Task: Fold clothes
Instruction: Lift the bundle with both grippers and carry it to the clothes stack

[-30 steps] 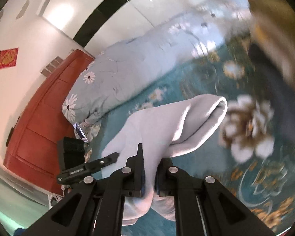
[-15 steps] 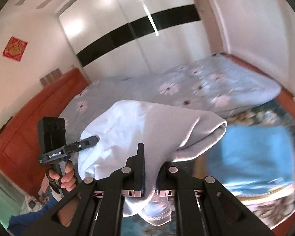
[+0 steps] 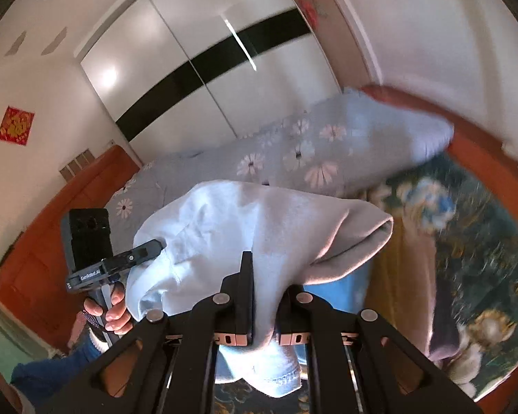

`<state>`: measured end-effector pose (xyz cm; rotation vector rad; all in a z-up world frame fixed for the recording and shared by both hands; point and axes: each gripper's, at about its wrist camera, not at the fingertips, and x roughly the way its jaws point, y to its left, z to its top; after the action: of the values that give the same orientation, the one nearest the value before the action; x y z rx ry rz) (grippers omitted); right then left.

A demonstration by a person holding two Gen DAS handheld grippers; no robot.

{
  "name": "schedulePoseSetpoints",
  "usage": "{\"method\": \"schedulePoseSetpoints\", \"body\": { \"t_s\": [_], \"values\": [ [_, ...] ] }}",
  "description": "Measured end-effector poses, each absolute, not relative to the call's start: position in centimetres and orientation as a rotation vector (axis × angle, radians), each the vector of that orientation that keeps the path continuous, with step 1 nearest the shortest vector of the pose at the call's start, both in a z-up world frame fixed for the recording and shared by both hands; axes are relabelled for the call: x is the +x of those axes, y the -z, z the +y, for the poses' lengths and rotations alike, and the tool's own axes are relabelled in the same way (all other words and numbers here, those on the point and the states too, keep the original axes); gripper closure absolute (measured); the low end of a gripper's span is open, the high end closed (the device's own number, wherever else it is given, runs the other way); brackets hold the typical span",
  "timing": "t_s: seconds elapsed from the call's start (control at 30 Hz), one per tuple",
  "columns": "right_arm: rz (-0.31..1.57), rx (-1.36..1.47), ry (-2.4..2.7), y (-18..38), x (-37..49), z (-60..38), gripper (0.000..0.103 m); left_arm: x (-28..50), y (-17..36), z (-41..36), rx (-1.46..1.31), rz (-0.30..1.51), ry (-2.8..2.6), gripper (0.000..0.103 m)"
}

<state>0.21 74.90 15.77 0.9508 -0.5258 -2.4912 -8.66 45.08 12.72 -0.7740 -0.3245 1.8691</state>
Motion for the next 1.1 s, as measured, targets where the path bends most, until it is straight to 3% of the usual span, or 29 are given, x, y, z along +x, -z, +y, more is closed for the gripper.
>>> {"method": "schedulePoseSetpoints", "body": {
  "t_s": [0.1,0.17,0.4,0.57,0.73,0.93,1.1],
  "values": [
    [-0.568,0.951,2.447,-12.4,-0.2,76.2,0.094,-8.4,-11.1,45.6,-0.776,-0.299,-1.895,0.087],
    [-0.626,0.897,2.432,-11.5,-0.2,77.3,0.086,-8.5,-10.1,46.0,-0.801,-0.285,-1.912,0.087],
    [-0.66,0.903,2.451,-11.0,-0.1,77.7,0.08,-8.1,-9.8,45.5,-0.841,-0.263,-1.926,0.082],
    [-0.58,0.916,2.541,-13.1,1.1,77.3,0.066,-6.5,-12.9,43.1,-0.758,-0.136,-2.055,0.06],
    [-0.547,0.896,2.684,-15.0,2.6,77.6,0.065,-6.6,-16.6,42.6,-0.677,-0.088,-2.162,0.048],
    [-0.575,0.765,2.741,-18.0,1.4,75.8,0.063,-7.3,-16.9,48.9,-0.714,0.028,-2.147,0.048],
    [-0.44,0.949,2.714,-16.3,-1.7,73.2,0.059,-7.9,-13.9,51.2,-0.796,0.109,-2.138,0.048]
  ]
}}
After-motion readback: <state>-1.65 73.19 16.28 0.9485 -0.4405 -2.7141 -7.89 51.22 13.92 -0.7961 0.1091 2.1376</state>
